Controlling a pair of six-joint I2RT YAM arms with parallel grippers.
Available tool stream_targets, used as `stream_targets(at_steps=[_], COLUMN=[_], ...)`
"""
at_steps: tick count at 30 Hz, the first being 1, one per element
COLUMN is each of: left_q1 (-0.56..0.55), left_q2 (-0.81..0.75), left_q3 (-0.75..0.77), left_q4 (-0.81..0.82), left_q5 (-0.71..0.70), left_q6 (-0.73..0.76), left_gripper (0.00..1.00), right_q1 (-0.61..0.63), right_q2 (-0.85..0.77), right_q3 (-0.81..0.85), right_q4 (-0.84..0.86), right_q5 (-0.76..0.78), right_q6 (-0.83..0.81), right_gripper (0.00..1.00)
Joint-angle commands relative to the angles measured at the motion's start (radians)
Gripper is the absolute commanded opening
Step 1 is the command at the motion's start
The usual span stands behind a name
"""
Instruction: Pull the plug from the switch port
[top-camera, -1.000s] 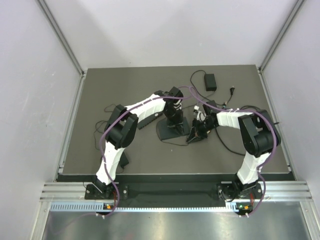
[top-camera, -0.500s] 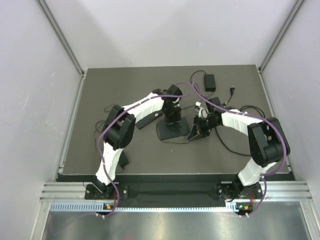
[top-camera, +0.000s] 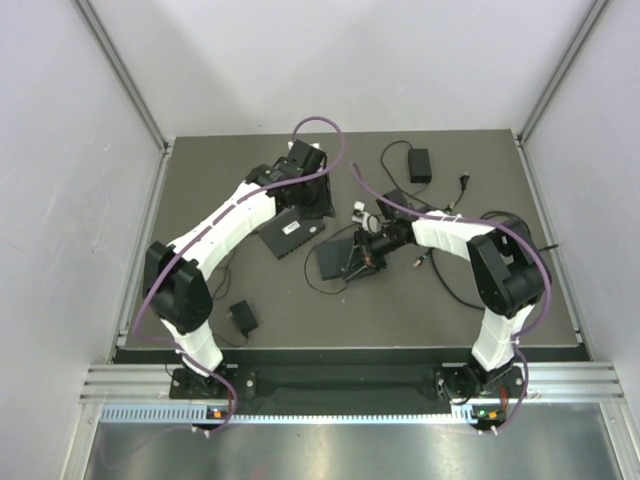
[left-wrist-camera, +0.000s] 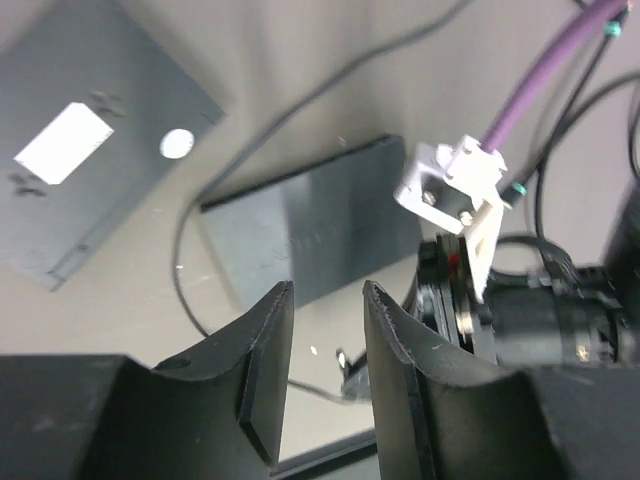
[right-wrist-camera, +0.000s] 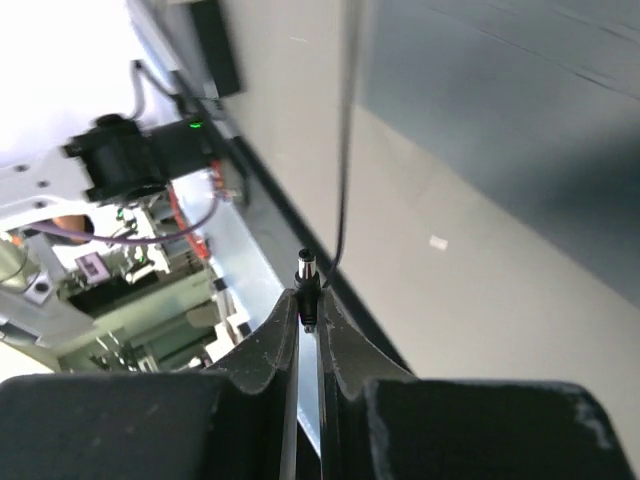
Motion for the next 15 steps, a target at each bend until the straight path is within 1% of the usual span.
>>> stream_targets(at_steps=[1, 6, 9, 13, 15], left_q1=[0.023, 0.049, 0.058, 0.060, 0.063], left_q2=[-0.071, -0.155, -0.169, -0.171, -0.169], left_q3=[-0.056, -0.122, -0.150, -0.156, -0.150], left_q4=[0.033, 0.082, 0.089, 0.087, 0.084], left_q5=[-0.103, -0.126, -0.117, -0.106, -0.107], left_q6=[-0.017, -0.020, -0.023, -0.023, -0.018], left_gripper=[0.40, 0.41, 0.41, 0.41, 0.41], right_q1=[0.023, 0.014, -0.009, -0.078, -0.111], right_q2=[-0.023, -0.037, -0.049, -0.060, -0.069], right_q3=[0.080, 0.178, 0.217, 0.237, 0.240], right_q4=[0.087, 0.143, 0.189, 0.268, 0.266], right_q5=[-0.041, -0.052, -0.044, -0.018, -0.007], right_q6=[0.069, 0.137, 0.190, 0.266, 0.275], right_gripper=[0.00, 0.00, 0.00, 0.00, 0.00])
